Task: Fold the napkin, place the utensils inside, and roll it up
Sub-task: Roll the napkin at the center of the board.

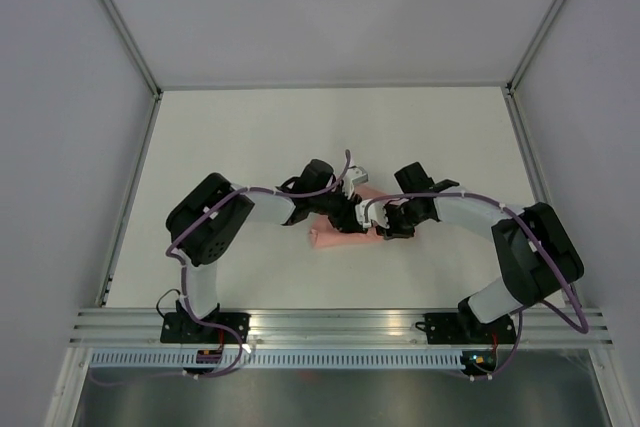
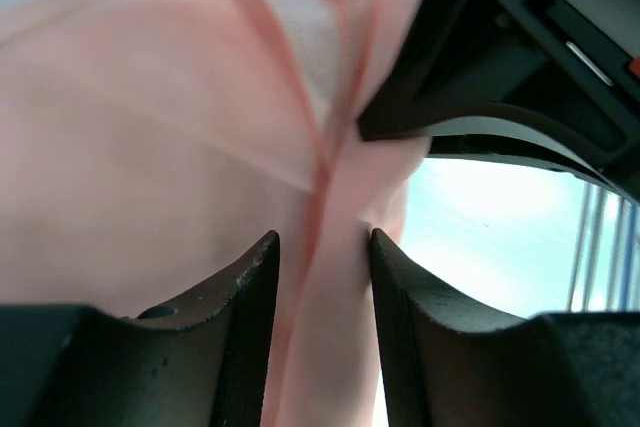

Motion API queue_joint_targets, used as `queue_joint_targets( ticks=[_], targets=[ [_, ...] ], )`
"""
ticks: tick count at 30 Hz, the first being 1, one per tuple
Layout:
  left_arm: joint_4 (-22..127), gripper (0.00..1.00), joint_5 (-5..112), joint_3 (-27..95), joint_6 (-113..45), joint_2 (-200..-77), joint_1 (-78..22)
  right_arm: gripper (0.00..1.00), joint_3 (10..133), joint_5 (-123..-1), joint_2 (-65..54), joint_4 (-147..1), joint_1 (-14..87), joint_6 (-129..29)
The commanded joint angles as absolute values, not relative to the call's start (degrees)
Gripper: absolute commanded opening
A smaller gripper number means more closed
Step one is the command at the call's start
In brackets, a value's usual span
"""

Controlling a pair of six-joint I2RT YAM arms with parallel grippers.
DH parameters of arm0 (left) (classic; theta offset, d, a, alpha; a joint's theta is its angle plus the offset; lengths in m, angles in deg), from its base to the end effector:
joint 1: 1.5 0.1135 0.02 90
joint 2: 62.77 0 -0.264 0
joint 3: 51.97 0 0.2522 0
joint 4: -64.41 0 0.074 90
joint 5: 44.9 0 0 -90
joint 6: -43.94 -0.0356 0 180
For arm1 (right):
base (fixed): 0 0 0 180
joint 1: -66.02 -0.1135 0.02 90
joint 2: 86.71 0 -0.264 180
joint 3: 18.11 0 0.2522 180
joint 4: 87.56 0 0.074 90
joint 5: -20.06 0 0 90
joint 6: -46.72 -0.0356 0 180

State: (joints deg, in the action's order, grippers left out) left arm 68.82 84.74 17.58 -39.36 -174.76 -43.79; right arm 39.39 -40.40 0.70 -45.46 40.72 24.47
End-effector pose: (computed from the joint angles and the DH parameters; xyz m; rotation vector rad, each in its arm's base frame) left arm 0.2694 -0.2758 0.1256 1.0895 2.0701 -1.2213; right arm 0.2267 0.1266 0.1516 -1.9800 1.7264 0.4946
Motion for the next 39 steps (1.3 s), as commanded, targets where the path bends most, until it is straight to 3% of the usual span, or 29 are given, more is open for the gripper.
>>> queue_joint_targets(
  ticks=[1, 6, 14, 25, 34, 39],
  targets=[
    [73.65, 0.47, 75.53, 15.24, -36.05, -168.18, -41.41, 0.02, 41.25, -42.96, 4.86, -38.29, 40.61, 24.22],
    [76.92, 0.47, 70.52, 11.28, -35.86, -161.57, -38.69, 0.01, 45.38, -43.04, 9.61, -34.60, 40.61, 23.44],
    [82.81, 0.47, 51.89, 3.29, -34.20, -150.94, -37.10, 0.00, 54.17, -43.39, 21.01, -27.05, 40.61, 20.98],
    [89.75, 0.47, 41.24, -5.24, -36.65, -139.25, -37.89, 0.00, 70.34, -43.92, 35.45, -16.23, 40.97, 14.91],
    [97.14, 0.47, 34.65, -11.05, -54.13, -142.22, -47.72, 0.00, 81.50, -43.13, 45.29, -8.67, 42.11, 15.00],
    [93.74, 0.50, 37.45, -9.47, -61.78, -146.35, -53.35, 0.00, 85.29, -42.78, 48.37, -5.77, 42.55, 14.82]
  ],
)
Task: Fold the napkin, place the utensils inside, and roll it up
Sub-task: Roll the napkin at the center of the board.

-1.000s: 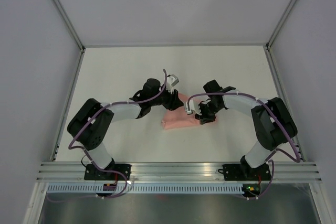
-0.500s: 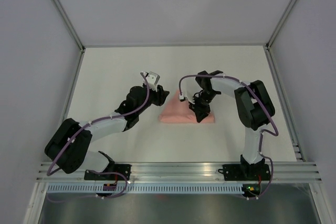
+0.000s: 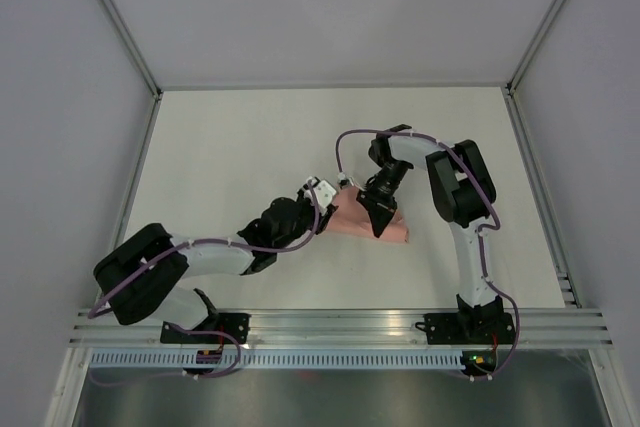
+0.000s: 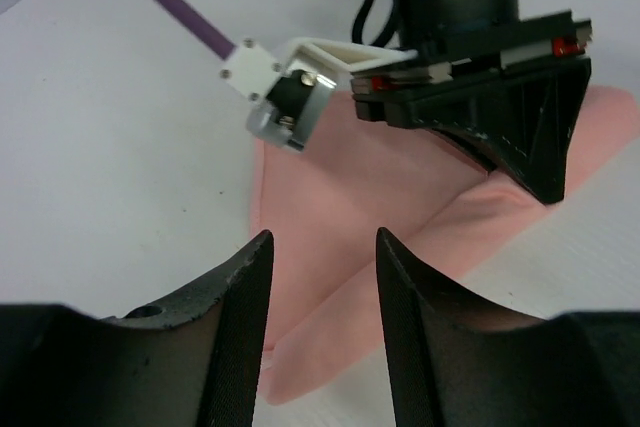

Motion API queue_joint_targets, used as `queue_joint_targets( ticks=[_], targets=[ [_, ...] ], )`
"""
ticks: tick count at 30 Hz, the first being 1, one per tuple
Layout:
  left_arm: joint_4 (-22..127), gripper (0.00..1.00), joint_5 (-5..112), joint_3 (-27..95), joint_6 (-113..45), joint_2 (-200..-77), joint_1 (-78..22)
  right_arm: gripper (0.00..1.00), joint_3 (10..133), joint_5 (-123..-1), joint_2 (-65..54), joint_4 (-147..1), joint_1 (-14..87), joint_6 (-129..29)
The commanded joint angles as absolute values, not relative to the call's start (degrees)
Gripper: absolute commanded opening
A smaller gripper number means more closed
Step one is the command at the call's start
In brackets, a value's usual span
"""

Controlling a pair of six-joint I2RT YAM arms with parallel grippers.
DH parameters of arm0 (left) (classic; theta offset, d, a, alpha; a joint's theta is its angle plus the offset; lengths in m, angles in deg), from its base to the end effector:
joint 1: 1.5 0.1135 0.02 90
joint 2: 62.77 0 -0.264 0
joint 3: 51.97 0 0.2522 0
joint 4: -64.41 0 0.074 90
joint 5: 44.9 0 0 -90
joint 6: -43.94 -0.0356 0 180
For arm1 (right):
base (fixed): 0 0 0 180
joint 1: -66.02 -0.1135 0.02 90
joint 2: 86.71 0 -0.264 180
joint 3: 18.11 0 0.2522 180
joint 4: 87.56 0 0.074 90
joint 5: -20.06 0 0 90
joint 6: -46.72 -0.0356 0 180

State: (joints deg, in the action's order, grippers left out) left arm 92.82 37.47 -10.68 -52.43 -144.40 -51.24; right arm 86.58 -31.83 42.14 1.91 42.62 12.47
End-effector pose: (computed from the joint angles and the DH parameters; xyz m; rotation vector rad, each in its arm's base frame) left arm 0.1850 -0.2112 0.1888 0.7584 1.6293 -0.4264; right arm 0.3353 0.1690 0.1224 1.5930 -2.2380 -1.0686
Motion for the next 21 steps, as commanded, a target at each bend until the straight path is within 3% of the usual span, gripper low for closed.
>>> queue_joint_targets(
  ticks=[1, 11, 21],
  targets=[
    [92.15, 0.52, 39.55, -7.99, -63.10, -147.31, -53.97, 0.00, 85.29, -42.69, 48.29, -6.12, 42.55, 14.64],
    [85.37, 0.70, 44.84, -0.33, -73.04, -157.34, -59.42, 0.00, 85.03, -42.60, 48.90, -7.52, 42.64, 13.59],
    [83.25, 0.75, 50.64, 3.27, -75.24, -163.40, -59.78, 0.01, 85.47, -42.60, 49.43, -7.53, 42.72, 13.32]
  ],
)
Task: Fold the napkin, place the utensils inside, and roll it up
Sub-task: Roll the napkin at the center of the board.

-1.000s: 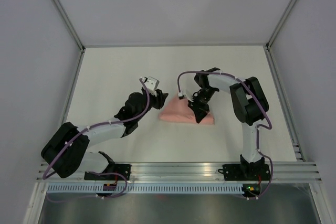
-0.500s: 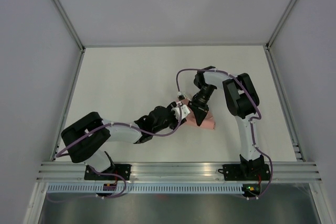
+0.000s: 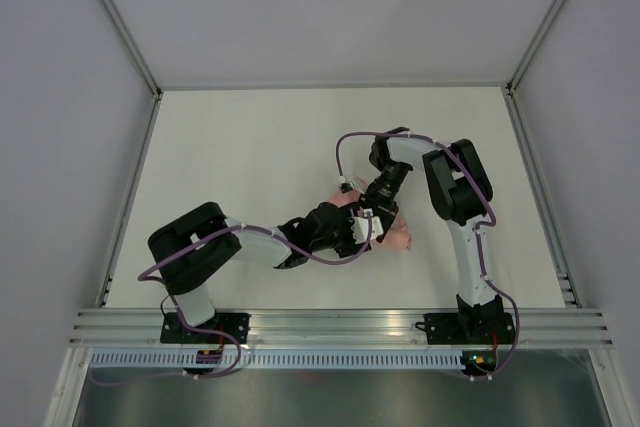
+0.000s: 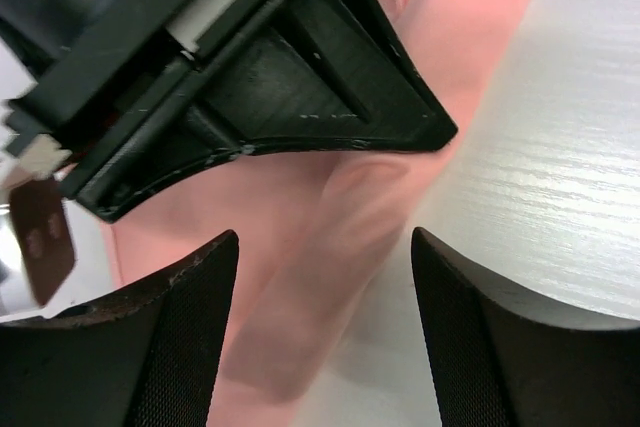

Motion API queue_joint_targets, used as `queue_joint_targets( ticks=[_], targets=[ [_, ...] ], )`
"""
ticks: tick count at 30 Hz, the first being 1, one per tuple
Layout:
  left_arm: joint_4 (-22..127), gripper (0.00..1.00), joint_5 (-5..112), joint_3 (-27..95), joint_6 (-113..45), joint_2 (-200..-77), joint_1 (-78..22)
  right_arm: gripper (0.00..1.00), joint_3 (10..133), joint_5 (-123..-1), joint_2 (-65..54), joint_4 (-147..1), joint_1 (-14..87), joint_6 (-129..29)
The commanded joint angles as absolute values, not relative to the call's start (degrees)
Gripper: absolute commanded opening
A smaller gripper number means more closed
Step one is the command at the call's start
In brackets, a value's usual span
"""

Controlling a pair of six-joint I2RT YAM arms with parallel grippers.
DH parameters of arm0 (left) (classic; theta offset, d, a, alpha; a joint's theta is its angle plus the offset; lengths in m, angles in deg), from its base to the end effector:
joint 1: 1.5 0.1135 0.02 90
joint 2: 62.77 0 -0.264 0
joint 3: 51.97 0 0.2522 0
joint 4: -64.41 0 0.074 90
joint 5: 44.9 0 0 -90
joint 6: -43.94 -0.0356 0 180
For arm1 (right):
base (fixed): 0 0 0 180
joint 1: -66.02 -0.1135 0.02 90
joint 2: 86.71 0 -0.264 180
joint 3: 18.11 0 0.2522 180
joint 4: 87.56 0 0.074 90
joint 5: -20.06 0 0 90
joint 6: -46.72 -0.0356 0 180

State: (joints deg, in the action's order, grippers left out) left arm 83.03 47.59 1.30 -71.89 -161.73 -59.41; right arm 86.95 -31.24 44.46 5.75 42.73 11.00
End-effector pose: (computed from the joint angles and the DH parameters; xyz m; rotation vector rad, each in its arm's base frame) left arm 0.1766 -0.2845 0.1440 1.3991 1.5198 -0.3924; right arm 0.3313 0.1668 0.1126 1.4578 -2.2010 -1.0740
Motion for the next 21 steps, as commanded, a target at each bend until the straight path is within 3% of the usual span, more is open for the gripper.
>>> queue_joint_targets(
  ticks=[1, 9, 12, 13, 16, 21],
  targets=[
    [82.99, 0.75, 51.16, 3.37, -74.46, -163.76, -59.86, 0.00, 85.56, -42.52, 49.43, -7.35, 42.72, 13.32],
    [82.20, 0.71, 53.18, 4.94, -71.64, -167.27, -60.13, 0.01, 85.91, -42.34, 50.04, -7.53, 42.81, 12.89],
    [81.32, 0.58, 54.24, 5.47, -69.62, -169.02, -60.13, 0.00, 85.82, -42.08, 49.96, -7.44, 42.99, 12.97],
    [81.32, 0.46, 54.59, 5.39, -67.44, -169.21, -60.13, 0.00, 85.82, -42.08, 49.96, -7.35, 42.99, 12.97],
    [81.58, 0.31, 55.56, 5.30, -63.31, -170.44, -60.13, 0.00, 85.91, -41.99, 49.96, -7.35, 43.08, 12.80],
    [83.60, 0.16, 56.00, 3.46, -59.95, -171.32, -60.13, 0.00, 85.65, -41.29, 49.26, -7.35, 43.34, 12.53]
  ],
)
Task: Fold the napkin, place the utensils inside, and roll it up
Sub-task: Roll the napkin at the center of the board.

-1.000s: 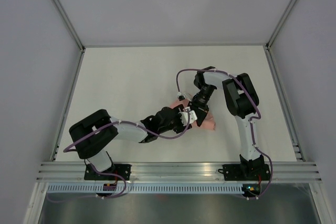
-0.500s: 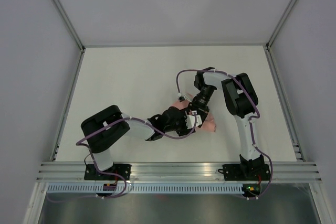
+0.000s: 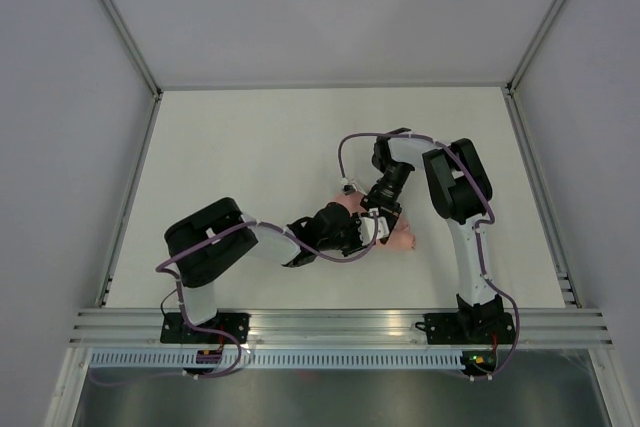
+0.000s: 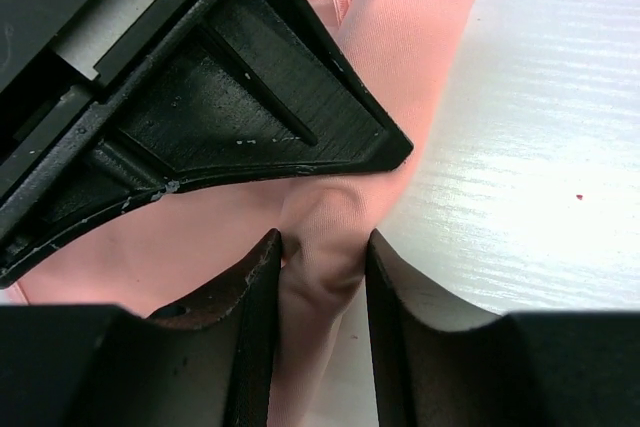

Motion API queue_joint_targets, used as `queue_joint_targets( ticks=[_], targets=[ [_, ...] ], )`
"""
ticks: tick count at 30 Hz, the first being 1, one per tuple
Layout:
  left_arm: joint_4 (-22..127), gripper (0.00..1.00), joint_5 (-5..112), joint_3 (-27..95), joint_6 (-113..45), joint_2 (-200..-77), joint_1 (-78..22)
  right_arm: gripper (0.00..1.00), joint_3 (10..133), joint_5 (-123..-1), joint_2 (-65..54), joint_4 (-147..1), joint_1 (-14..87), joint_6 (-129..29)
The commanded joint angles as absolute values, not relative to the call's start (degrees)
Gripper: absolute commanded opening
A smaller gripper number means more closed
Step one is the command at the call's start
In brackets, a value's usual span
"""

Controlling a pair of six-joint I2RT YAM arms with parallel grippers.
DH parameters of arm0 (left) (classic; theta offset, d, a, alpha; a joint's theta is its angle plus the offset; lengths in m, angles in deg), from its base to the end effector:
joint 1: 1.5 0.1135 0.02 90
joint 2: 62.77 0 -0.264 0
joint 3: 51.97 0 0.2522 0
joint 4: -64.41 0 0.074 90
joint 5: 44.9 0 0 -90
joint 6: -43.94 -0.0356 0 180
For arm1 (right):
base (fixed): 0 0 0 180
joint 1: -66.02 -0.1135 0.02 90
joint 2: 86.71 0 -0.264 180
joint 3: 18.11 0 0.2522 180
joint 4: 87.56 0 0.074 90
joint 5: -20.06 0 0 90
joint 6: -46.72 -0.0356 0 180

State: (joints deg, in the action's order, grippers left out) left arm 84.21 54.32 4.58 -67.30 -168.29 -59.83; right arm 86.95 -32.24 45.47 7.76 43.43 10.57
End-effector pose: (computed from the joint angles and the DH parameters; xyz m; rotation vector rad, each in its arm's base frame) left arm 0.1797 -0.3021 0.1244 1.4333 1.5644 -0.5577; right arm 0.3304 0.1611 0.1079 1.3952 -2.1859 -1.0507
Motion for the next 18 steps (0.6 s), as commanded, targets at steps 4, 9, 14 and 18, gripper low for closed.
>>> queue_joint_targets(
  ticks=[4, 9, 14, 18],
  targets=[
    [83.17, 0.06, 57.76, 3.37, -57.76, -172.11, -59.69, 0.09, 84.68, -39.18, 46.62, -8.14, 44.48, 12.09],
    [82.29, 0.02, 62.94, 4.15, -54.24, -173.51, -58.46, 0.36, 83.98, -31.73, 39.95, -8.14, 46.85, 11.48],
    [81.23, 0.02, 67.94, 4.60, -50.81, -174.48, -56.18, 0.47, 83.45, -25.47, 31.52, -11.03, 50.89, 7.36],
    [80.09, 0.02, 71.20, 4.95, -48.62, -175.01, -54.07, 0.48, 81.96, -20.73, 25.97, -18.04, 55.28, 2.70]
  ],
)
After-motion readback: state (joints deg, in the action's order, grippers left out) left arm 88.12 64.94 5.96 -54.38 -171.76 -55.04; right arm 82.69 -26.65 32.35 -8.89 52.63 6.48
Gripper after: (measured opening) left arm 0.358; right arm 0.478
